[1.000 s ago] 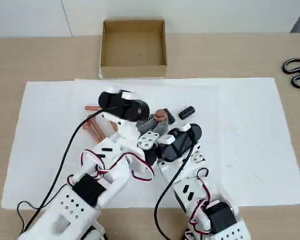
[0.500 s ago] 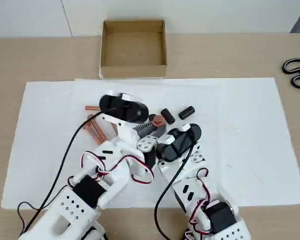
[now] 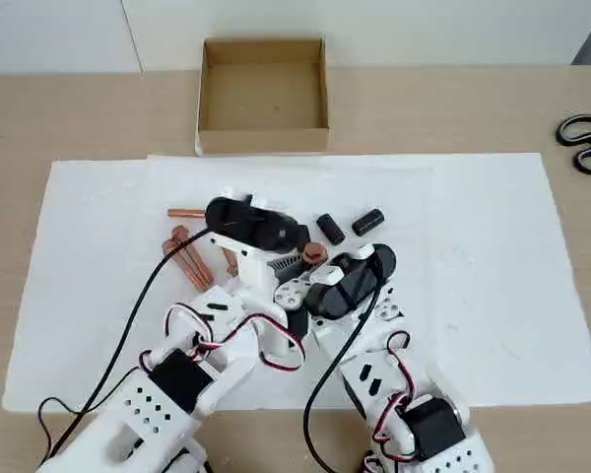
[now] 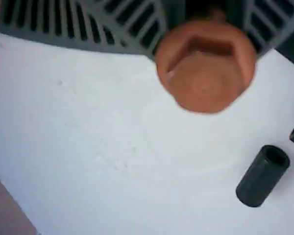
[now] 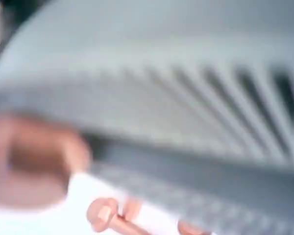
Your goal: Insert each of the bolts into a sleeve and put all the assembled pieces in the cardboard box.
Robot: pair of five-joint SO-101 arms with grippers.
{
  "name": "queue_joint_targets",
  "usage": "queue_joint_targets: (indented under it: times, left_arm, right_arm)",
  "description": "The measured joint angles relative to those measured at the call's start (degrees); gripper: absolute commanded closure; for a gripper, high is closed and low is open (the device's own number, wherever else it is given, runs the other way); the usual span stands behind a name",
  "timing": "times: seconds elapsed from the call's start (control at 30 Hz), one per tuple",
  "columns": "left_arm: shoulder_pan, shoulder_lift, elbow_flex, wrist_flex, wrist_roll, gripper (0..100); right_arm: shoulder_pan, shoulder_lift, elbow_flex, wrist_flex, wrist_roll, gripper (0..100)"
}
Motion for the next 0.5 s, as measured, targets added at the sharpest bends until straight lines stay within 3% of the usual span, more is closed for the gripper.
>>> queue_joint_targets:
  times: [0.27,0.5]
  left_arm:
    - [0.1,-0.4,0.6,-0.1,0.0,99]
    - [-0.4,-0.9,0.7,2.1,0.0,85]
  right_arm:
    - [0.0,0.0,0.1,0.0,0.0,99.5]
    - [0.3,0.0,0.1,0.0,0.1,99.5]
